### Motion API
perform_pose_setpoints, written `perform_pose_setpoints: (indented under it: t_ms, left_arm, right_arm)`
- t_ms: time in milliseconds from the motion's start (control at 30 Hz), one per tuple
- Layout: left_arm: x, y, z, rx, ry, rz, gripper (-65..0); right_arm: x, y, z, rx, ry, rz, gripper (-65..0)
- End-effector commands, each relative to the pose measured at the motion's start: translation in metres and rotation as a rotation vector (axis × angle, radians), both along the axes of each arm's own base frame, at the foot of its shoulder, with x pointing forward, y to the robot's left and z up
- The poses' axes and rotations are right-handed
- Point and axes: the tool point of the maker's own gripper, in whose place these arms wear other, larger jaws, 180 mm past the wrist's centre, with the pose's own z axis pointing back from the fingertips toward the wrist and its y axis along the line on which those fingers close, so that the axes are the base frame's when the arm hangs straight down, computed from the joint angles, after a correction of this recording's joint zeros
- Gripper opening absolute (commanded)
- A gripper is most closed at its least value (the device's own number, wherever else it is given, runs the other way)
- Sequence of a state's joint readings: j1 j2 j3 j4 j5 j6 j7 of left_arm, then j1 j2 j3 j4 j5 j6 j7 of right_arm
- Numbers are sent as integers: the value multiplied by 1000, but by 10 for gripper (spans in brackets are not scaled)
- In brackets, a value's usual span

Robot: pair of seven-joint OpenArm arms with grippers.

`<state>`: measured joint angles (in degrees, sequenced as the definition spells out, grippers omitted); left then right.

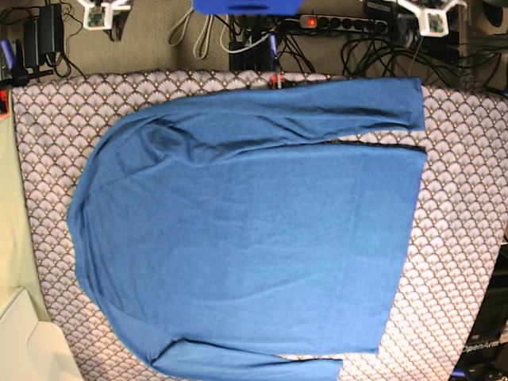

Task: Fold the T-shirt properly
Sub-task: 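Lower both grippers toward the collar edge of the blue shirt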

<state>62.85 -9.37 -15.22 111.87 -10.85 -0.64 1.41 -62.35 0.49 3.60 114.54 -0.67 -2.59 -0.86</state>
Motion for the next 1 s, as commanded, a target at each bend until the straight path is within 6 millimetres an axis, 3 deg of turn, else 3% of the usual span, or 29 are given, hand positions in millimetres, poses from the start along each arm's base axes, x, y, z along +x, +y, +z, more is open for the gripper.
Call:
perform_pose_setpoints:
  t_ms: [0,100,233,533,967]
  left_arm:
    - [-1,0,6,2,-18,-4,-543]
    - [2,-2,7,-3,-25,-7,-429]
    - [10,-1,7,-1,-46,-5,-420]
    - [18,1,-1,-2,-54,4,-419]
    - [19,13,-1,14,-69,68,-417]
  right_arm:
    - [5,-1,8,-5,-34,9,-601]
    - [12,-1,10,-5,-54,9,-524]
    - [22,-1,12,-7,-80,11,-455]
    - [38,-4,11,-19,-88,34,-447]
    - [40,-3,6,-13,-66,33,-446]
